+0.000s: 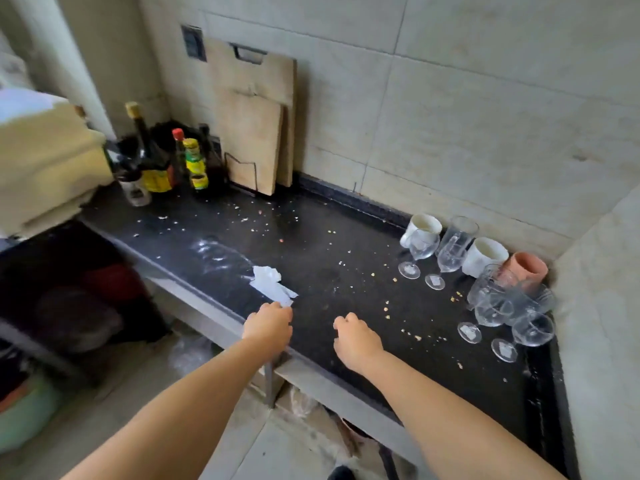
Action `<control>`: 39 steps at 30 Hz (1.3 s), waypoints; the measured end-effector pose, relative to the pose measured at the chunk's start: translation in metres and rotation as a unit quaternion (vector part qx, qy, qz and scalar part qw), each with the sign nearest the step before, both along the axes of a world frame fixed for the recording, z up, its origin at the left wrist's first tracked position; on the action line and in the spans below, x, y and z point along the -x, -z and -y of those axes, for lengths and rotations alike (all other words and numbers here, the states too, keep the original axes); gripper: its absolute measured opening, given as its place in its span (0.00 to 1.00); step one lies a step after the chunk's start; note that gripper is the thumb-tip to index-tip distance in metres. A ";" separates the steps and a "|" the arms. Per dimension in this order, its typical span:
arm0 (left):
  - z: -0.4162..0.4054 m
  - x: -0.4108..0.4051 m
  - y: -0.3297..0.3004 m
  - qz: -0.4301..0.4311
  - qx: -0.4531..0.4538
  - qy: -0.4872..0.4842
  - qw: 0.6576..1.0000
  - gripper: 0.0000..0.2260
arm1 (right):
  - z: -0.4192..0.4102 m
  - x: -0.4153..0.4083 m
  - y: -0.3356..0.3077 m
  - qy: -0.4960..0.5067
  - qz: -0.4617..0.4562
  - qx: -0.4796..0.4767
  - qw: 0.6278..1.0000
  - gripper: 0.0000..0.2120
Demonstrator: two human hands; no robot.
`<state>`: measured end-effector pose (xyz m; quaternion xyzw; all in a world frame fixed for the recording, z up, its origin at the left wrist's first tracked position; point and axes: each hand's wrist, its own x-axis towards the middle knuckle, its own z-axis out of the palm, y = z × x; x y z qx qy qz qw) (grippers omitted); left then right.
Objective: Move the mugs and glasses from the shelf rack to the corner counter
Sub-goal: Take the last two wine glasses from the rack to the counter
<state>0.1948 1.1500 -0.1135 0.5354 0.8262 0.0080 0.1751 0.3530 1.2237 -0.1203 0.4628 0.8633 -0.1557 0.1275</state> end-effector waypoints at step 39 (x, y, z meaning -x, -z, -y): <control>0.865 0.290 -0.045 -0.065 -0.034 -0.753 0.654 0.13 | 0.790 0.563 -0.052 -0.769 -0.065 0.000 0.636 0.19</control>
